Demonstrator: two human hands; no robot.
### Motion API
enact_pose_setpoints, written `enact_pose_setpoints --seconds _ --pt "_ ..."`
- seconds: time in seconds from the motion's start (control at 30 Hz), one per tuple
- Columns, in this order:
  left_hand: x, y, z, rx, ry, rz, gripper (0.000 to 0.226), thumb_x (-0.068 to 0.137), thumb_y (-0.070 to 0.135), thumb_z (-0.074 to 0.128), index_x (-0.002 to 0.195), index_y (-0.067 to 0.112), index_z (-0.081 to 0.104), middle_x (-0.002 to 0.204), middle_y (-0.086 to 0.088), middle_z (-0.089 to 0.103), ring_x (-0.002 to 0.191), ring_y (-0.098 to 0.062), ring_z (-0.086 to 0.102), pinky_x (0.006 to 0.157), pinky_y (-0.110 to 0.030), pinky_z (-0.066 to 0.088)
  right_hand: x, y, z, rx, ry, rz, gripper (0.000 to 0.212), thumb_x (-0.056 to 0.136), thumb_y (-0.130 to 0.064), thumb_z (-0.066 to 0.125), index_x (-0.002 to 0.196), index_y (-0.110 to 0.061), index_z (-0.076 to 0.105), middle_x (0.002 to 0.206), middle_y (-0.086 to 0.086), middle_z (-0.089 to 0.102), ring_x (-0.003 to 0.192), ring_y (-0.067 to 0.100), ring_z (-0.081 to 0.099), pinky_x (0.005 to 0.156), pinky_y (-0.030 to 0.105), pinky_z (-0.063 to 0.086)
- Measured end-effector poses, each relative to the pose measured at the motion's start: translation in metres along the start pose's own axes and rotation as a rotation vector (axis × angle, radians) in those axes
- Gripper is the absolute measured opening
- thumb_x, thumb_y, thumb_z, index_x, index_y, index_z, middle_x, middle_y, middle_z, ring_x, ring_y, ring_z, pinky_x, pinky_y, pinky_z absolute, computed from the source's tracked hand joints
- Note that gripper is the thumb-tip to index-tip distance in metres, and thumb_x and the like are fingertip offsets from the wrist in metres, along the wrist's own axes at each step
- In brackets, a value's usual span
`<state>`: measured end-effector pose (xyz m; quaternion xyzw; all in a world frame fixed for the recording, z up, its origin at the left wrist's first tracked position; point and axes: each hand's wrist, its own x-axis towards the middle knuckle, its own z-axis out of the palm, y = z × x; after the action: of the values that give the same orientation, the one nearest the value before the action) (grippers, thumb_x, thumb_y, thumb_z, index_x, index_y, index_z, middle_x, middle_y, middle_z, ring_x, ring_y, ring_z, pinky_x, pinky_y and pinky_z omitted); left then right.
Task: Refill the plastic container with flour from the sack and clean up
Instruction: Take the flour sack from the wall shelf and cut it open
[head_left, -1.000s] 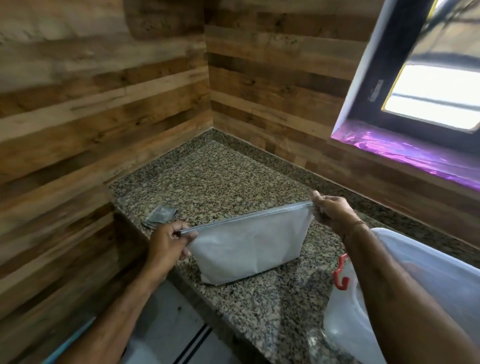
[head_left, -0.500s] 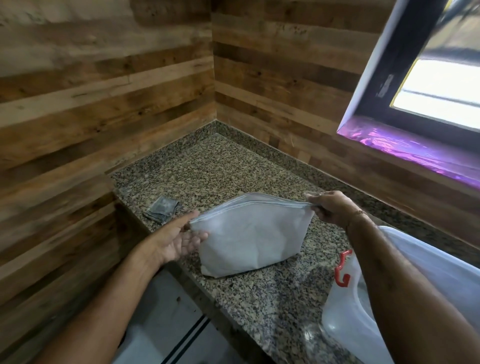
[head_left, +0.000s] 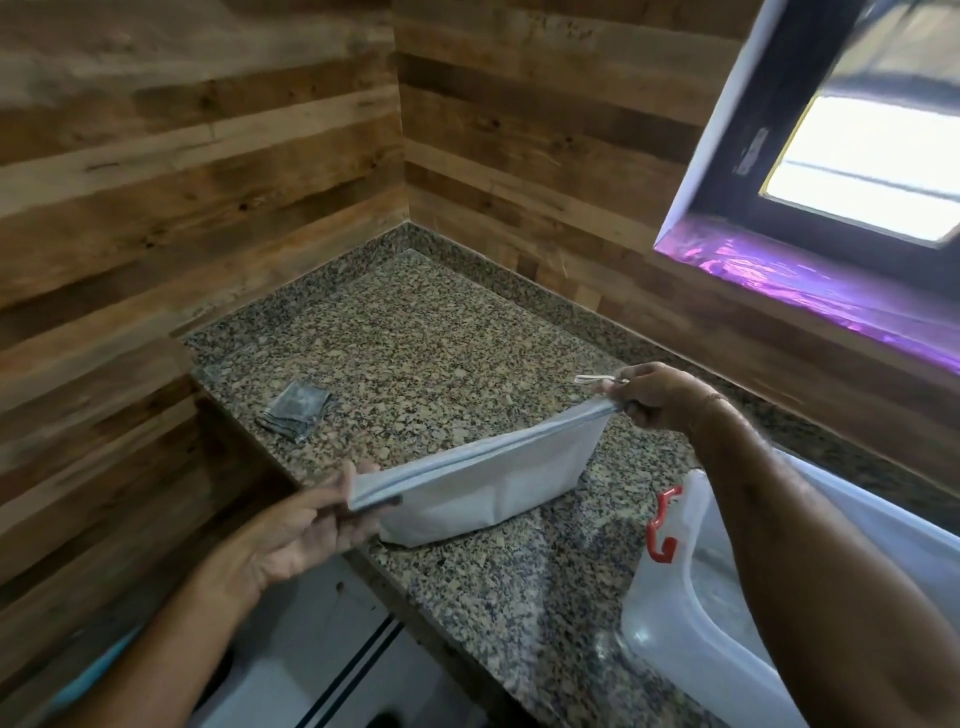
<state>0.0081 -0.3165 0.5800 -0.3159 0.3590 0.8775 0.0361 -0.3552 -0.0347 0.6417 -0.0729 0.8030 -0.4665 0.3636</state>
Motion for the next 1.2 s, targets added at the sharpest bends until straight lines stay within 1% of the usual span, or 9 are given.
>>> enact_pose_setpoints --seconds 0.1,0.27,0.33,0.6,0.7,0.87,1.0,1.07,1.2 --pt "0.011 0.006 0.006 -0.095 0.05 -0.128 0.076 0.095 0.061 0.052 0.136 -0.004 0.051 0.135 -0.042 0.056 0.123 -0.047 0.062 0.088 -0.053 0.061 0.001 -0.006 -0.005 0.014 -0.114 0.114 0.012 0.096 -0.017 0.071 0.1 -0.006 0.068 0.067 0.003 0.047 0.041 0.006 0.045 0.039 0.017 0.04" --pt "0.038 0.002 0.02 0.096 0.212 -0.115 0.036 0.072 0.017 0.089 0.096 -0.006 0.076 0.102 -0.027 0.071 0.056 -0.021 0.073 0.044 -0.03 0.06 0.004 -0.009 0.007 -0.006 -0.127 0.178 0.03 0.098 -0.035 0.07 0.087 -0.007 0.066 0.065 0.004 0.054 0.045 0.01 0.052 0.039 0.018 0.049" --pt "0.049 -0.006 0.015 0.185 0.253 -0.077 0.008 0.091 0.004 0.071 0.094 0.001 0.077 0.109 -0.02 0.072 0.056 -0.015 0.072 0.045 -0.025 0.059 0.006 -0.009 0.015 -0.05 -0.055 0.123 0.021 0.101 -0.018 0.068 0.084 -0.006 0.07 0.063 0.007 0.054 0.039 0.009 0.049 0.034 0.016 0.042" --pt "0.054 0.026 0.004 0.306 0.335 0.21 0.024 0.101 0.007 0.058 0.118 0.005 0.075 0.119 -0.005 0.074 0.099 -0.026 0.068 0.052 -0.024 0.06 0.005 -0.007 0.018 0.001 0.015 0.032 0.019 0.102 -0.007 0.064 0.085 -0.003 0.07 0.067 0.008 0.067 0.034 0.005 0.049 0.032 0.014 0.033" --pt "0.053 0.021 -0.01 0.321 0.312 0.139 0.024 0.102 -0.004 0.052 0.12 -0.016 0.061 0.132 -0.013 0.065 0.1 -0.021 0.065 0.063 -0.02 0.062 0.003 0.001 0.027 0.038 -0.114 0.13 0.017 0.105 -0.005 0.057 0.096 0.001 0.07 0.064 0.002 0.07 0.037 0.004 0.058 0.032 0.013 0.035" --pt "0.05 0.014 -0.027 0.302 0.199 -0.023 0.039 0.103 -0.001 0.051 0.139 0.008 0.06 0.137 -0.012 0.061 0.103 -0.025 0.063 0.066 -0.021 0.062 0.008 0.0 0.029 -0.104 -0.217 0.225 0.013 0.102 -0.003 0.061 0.106 0.003 0.072 0.077 0.005 0.064 0.044 0.006 0.055 0.038 0.017 0.046" --pt "0.047 0.022 -0.015 0.234 0.118 -0.116 0.027 0.107 0.021 0.05 0.125 0.016 0.069 0.121 -0.015 0.066 0.09 -0.028 0.069 0.06 -0.035 0.064 0.017 -0.012 0.042 -0.409 -0.173 0.293 0.031 0.103 -0.031 0.065 0.113 -0.002 0.067 0.075 0.008 0.078 0.062 0.018 0.074 0.053 0.03 0.06" --pt "0.05 0.023 -0.011 0.245 0.109 -0.136 0.03 0.105 0.012 0.053 0.132 0.019 0.064 0.122 -0.014 0.064 0.091 -0.027 0.068 0.059 -0.034 0.064 0.031 -0.017 0.054 -0.583 -0.125 0.309 0.043 0.1 -0.043 0.066 0.108 -0.001 0.067 0.076 0.01 0.08 0.06 0.022 0.075 0.053 0.032 0.057" --pt "0.057 0.021 -0.017 0.255 0.113 -0.151 0.076 0.095 -0.01 0.061 0.156 0.03 0.044 0.157 -0.014 0.041 0.104 -0.026 0.065 0.062 -0.029 0.064 0.052 -0.031 0.076 -1.034 -0.049 0.174 0.066 0.084 -0.077 0.063 0.093 -0.013 0.076 0.083 0.0 0.077 0.068 0.017 0.072 0.071 0.029 0.055"
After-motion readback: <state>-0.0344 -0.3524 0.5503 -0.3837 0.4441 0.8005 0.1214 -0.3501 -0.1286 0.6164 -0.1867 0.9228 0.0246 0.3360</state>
